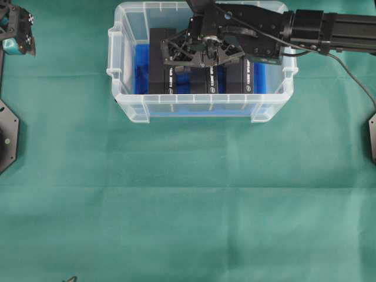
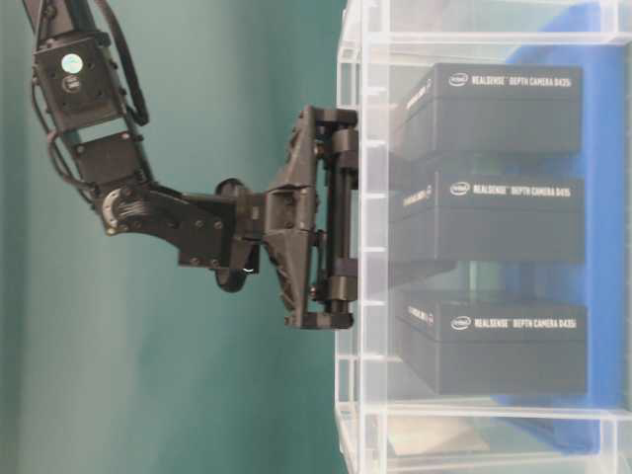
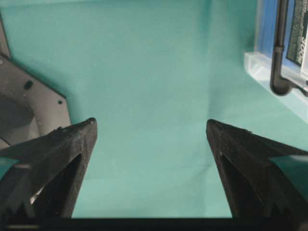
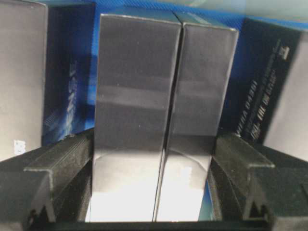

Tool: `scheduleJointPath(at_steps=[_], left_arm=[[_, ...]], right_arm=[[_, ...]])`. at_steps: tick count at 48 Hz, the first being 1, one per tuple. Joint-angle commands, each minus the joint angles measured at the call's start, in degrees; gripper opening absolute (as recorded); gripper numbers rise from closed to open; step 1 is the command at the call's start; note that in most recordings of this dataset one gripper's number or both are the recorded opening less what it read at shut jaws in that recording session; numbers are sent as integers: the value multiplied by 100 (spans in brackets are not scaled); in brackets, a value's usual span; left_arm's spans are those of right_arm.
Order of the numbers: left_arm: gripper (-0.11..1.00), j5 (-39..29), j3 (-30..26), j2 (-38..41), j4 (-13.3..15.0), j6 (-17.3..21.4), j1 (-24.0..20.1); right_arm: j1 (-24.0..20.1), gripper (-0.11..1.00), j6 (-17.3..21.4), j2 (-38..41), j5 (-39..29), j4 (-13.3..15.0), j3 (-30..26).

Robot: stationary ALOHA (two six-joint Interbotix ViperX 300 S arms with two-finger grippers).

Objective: Take out the box from the case.
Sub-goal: 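Close the right gripper around the middle black box pair, then lift the gripped black boxes straight up out of the case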

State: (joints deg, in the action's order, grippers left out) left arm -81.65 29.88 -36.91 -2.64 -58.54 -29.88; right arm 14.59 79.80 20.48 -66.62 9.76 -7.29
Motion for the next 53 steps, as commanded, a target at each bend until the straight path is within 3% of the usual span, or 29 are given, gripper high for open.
scheduleJointPath(at_steps=[1,39,53], left_arm=[[98,9,-105,-18,-18,-9,-9],[98,18,-97,-35,-9,-18,-18],[98,18,-97,-35,-9,-26,-18]], right_arm=[[9,67,0,-237,-176,44,-308],[26,67,-123,-545,-1969,193,-1934],[26,67,-237,-571,-2303,264,-2426]])
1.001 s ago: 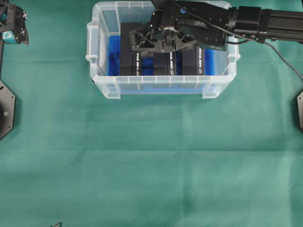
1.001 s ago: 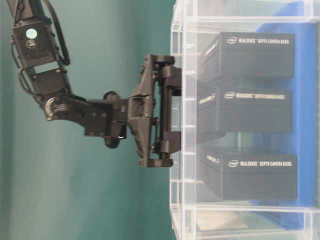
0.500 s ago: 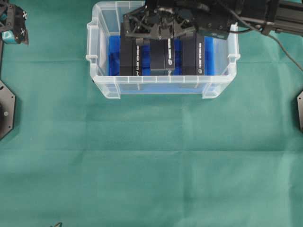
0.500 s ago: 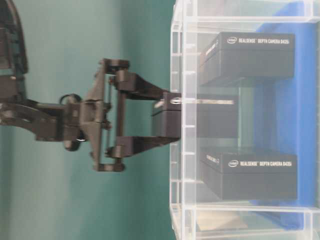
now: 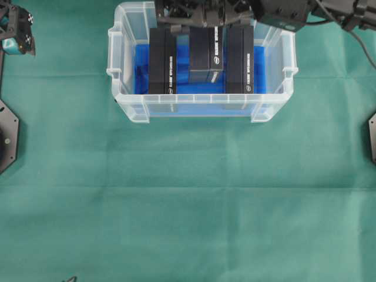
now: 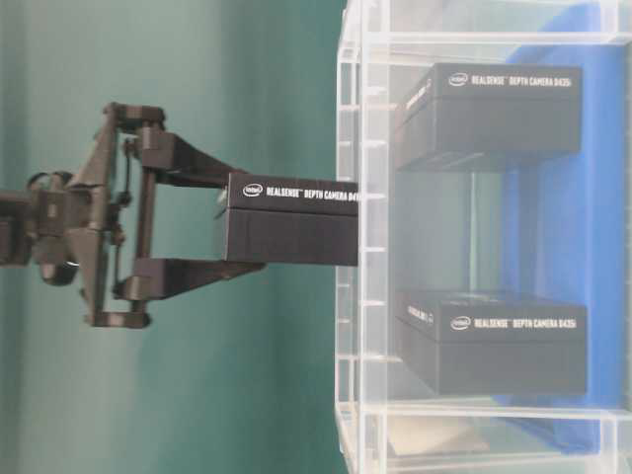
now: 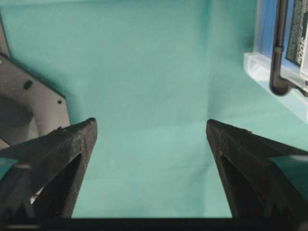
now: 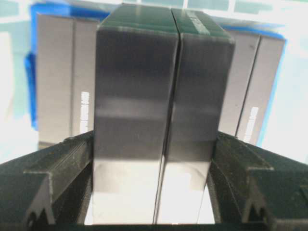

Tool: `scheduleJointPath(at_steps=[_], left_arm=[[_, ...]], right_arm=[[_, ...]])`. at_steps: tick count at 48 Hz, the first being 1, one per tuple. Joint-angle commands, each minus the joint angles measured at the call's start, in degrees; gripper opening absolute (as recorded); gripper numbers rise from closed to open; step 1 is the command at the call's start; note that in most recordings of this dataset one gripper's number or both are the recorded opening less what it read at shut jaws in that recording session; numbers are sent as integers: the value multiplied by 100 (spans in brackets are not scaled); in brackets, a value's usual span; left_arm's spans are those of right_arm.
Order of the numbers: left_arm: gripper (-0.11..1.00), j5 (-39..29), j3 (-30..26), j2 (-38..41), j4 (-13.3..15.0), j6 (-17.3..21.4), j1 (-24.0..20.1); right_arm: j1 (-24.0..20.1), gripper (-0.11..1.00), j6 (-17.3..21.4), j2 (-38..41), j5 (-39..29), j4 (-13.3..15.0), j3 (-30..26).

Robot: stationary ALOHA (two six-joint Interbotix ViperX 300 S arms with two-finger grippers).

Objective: Take out the box from the case.
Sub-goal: 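Lift the gripped black boxes straight up out of the case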

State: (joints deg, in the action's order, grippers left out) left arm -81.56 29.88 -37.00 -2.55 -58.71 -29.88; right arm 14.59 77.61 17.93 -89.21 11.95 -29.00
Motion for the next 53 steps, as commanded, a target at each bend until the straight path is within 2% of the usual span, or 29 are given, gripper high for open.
scheduleJointPath(at_steps=[1,15,53], left_arm=[[98,9,-97,-26,-18,-9,-18],[98,18,-97,-26,-18,-9,-18],[98,35,-97,-26,-9,-18,-18]], right_arm=[[26,67,-26,-316,-62,44,-281],[26,67,-35,-316,-211,44,-475],[26,67,-35,-316,-211,114,-475]])
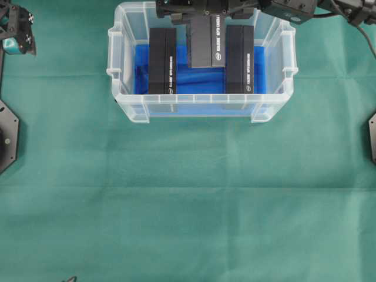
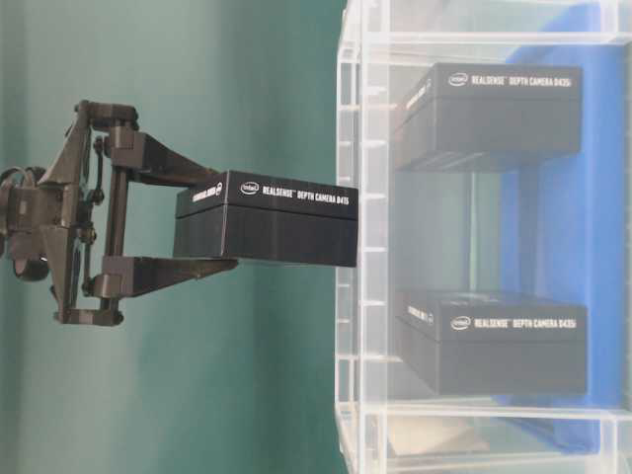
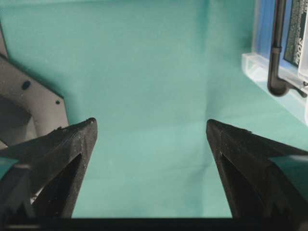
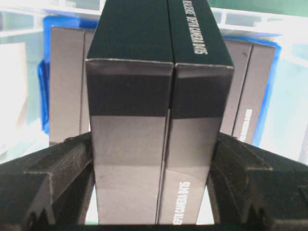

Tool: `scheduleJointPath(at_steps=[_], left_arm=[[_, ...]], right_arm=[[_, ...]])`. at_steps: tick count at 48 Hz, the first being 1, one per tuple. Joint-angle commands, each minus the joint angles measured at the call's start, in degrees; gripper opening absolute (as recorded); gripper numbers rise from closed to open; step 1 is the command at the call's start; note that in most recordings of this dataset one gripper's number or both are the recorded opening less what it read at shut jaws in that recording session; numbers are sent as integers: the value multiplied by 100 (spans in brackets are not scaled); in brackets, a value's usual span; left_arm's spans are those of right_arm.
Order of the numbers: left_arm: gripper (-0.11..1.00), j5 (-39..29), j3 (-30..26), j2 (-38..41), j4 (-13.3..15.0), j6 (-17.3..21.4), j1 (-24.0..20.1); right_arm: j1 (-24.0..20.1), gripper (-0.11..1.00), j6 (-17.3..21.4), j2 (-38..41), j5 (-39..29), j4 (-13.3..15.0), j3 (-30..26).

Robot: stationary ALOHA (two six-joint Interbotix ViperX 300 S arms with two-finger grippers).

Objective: Take out the box from the case.
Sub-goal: 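Lift the gripped black boxes straight up out of the case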

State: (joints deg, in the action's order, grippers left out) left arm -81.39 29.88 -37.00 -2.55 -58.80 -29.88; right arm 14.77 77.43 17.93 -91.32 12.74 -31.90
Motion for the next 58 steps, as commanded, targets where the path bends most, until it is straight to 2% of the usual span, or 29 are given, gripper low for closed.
scheduleJointPath(at_steps=[1,37,58], left_arm=[[98,18,-97,-26,-9,-9,-18],[98,26,-97,-26,-18,0,-18],[98,26,-105,0,-18,0,-18]], right_arm=[[9,67,-18,-316,0,35,-185],[9,67,-9,-316,0,35,-185],[-229,67,141,-369,-114,35,-220]])
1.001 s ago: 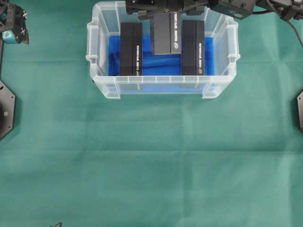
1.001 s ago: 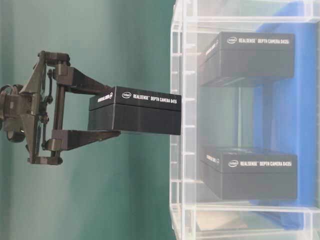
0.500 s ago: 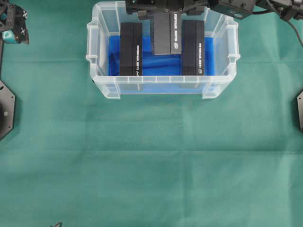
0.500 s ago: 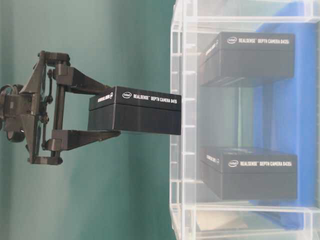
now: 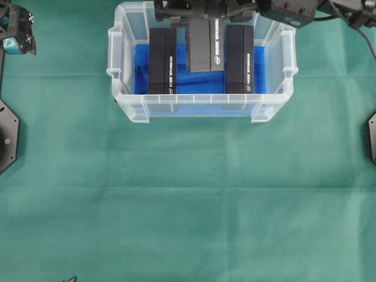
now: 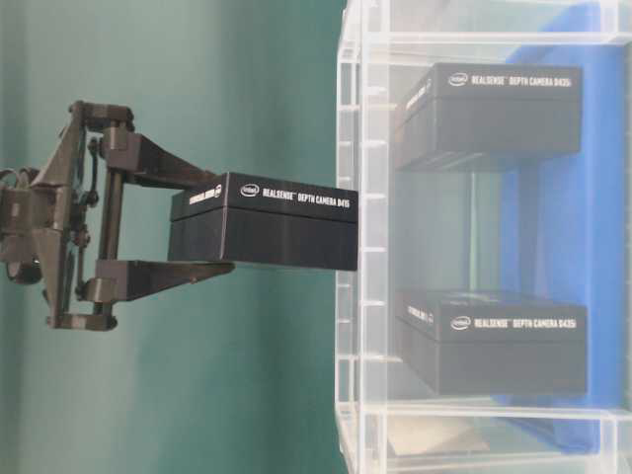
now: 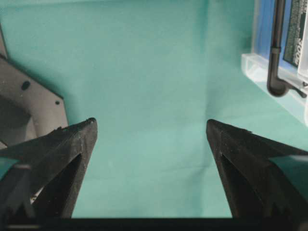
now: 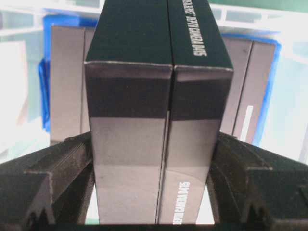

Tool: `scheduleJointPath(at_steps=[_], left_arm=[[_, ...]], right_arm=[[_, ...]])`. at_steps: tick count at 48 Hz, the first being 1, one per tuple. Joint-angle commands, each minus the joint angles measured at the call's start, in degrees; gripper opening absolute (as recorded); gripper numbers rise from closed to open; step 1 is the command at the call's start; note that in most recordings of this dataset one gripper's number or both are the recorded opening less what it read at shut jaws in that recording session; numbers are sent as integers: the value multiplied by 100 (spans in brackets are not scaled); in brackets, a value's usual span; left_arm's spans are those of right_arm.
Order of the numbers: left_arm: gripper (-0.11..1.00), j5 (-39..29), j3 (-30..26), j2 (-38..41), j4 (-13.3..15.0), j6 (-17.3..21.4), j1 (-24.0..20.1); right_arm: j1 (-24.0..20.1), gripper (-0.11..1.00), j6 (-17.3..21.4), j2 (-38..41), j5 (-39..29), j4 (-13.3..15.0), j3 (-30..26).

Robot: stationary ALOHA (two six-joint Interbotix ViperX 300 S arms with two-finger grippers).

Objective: Take out the box from the case.
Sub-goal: 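Lift the gripped black boxes straight up out of the case, then carry the black boxes over the case wall toward the table front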

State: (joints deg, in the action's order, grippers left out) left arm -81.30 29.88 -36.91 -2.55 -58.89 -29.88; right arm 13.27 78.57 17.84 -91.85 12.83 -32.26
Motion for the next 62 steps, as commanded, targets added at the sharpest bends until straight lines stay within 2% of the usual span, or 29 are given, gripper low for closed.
scheduleJointPath(at_steps=[1,27,44,62], left_arm=[[98,18,-105,-9,-18,9,-9],[98,18,-97,-44,-9,26,-18],[98,18,-97,-44,-18,18,-9],[98,18,-97,-44,-9,18,-18]], right_arm=[[-97,67,53,-369,-88,26,-185],[-773,67,668,-475,-378,220,-185],[-1310,67,1204,-448,-466,396,-185],[-2013,67,1925,-396,-527,396,-185]])
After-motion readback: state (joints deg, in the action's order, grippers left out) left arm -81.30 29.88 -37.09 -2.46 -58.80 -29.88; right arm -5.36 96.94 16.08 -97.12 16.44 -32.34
